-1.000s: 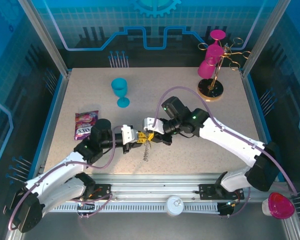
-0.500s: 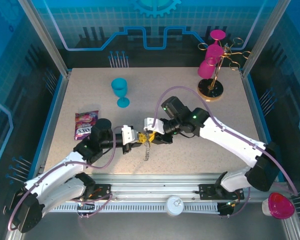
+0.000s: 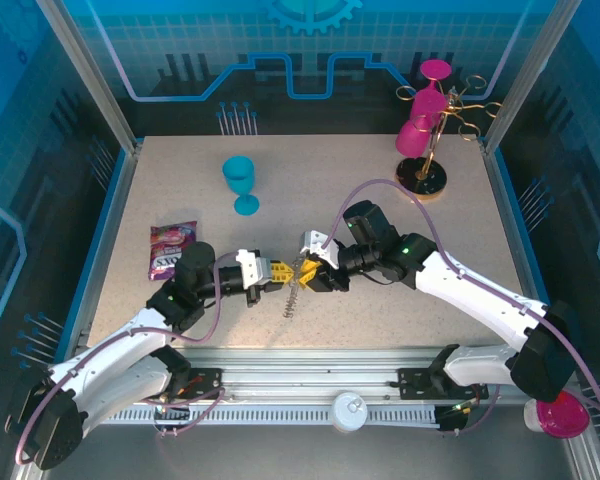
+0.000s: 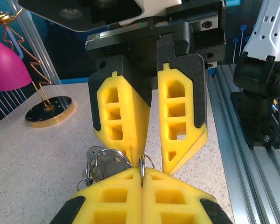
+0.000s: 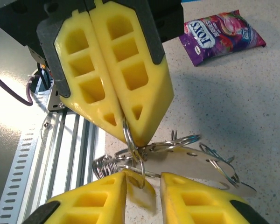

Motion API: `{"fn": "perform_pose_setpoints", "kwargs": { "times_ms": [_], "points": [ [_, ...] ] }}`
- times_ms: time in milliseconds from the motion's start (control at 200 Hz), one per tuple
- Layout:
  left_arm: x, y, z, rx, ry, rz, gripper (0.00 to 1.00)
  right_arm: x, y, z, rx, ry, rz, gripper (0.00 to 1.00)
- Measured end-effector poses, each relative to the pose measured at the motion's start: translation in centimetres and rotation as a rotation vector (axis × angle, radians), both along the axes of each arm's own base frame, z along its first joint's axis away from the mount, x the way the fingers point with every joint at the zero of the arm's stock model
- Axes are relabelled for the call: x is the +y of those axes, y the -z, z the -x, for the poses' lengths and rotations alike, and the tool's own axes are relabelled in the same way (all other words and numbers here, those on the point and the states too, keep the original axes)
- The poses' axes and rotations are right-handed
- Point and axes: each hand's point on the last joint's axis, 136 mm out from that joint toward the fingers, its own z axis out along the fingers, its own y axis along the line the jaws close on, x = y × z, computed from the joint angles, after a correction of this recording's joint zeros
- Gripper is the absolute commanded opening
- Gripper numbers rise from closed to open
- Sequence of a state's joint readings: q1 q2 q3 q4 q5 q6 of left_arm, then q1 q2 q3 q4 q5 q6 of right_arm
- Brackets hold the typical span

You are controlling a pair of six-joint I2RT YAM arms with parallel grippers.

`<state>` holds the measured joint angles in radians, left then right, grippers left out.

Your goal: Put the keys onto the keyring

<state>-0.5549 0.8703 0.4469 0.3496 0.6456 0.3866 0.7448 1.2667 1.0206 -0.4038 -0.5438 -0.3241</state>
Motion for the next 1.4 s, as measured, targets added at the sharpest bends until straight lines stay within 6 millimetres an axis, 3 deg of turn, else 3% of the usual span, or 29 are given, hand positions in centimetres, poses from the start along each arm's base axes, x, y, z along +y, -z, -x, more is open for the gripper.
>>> {"fn": "perform_pose_setpoints", "kwargs": {
  "times_ms": [185,455,775,1006,1401],
  "points": [
    [0.0,0.0,0.1,0.013,0.004,0.006,0.0,0.1,-0.4,0.1,0.005,-0.004,-0.017,0.1],
    [-0.1,-0.2,0.3,0.011,0.011,0.032,0.0,0.1,-0.4,0.3,0.012,-0.009,-0.02,0.09],
    [-0.3,-1.2,1.1,0.012,0.061,0.084,0.0,1.0,0.1,0.2,0.053,-0.042,-0.017,0.25],
    [-0.3,-1.5,1.1,-0.002,0.062,0.091,0.0,0.4,-1.1,0.3,0.002,-0.03,-0.038,0.35],
    [-0.3,-1.5,1.1,-0.004,0.059,0.09,0.0,-0.3,-2.4,1.0,-0.071,-0.036,-0.076,0.32]
  ]
}}
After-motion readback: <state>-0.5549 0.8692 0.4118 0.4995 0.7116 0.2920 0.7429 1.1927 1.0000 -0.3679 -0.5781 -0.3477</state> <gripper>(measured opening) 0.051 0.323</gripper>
